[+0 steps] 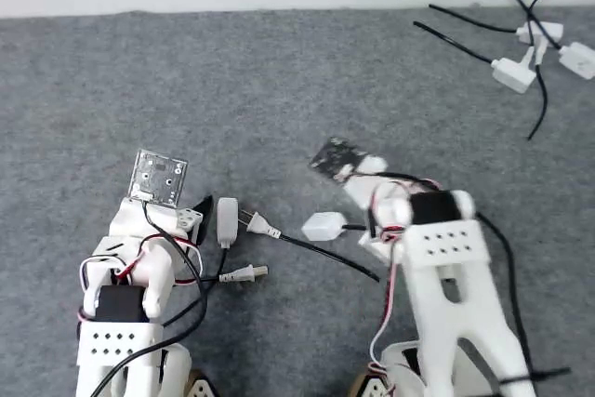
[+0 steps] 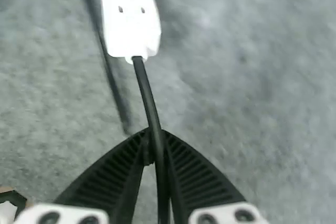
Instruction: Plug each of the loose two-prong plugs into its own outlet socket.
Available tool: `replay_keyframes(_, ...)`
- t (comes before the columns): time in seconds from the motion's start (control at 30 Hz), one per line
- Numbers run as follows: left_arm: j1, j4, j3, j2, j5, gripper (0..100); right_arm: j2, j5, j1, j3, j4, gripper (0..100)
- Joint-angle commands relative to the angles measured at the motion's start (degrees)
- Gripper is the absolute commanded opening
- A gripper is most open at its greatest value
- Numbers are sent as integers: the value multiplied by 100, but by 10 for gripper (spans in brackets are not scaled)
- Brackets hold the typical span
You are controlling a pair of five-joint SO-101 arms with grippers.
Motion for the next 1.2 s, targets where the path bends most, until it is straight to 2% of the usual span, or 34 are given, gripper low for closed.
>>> replay_keyframes(0.0,9,-158,-66,-97,9,239,-655,-26,426,-422,242,12)
replay_keyframes(0.13,18,-158,-40,-105,9,239,-1244,-26,875,-457,268,13)
replay_keyframes(0.43,35,-158,-13,-105,9,239,-2431,-70,1367,-633,277,18)
replay_keyframes(0.67,35,-158,-13,-105,9,239,-3222,-79,1516,-536,286,158)
replay_keyframes(0.83,35,-158,-13,-105,9,239,-3635,-88,1455,-281,224,210)
replay_keyframes(1.0,35,-158,-13,-105,9,239,-3749,-105,919,202,242,209)
replay_keyframes(1.17,35,-158,-13,-105,9,239,-3741,-659,-13,1389,-374,210)
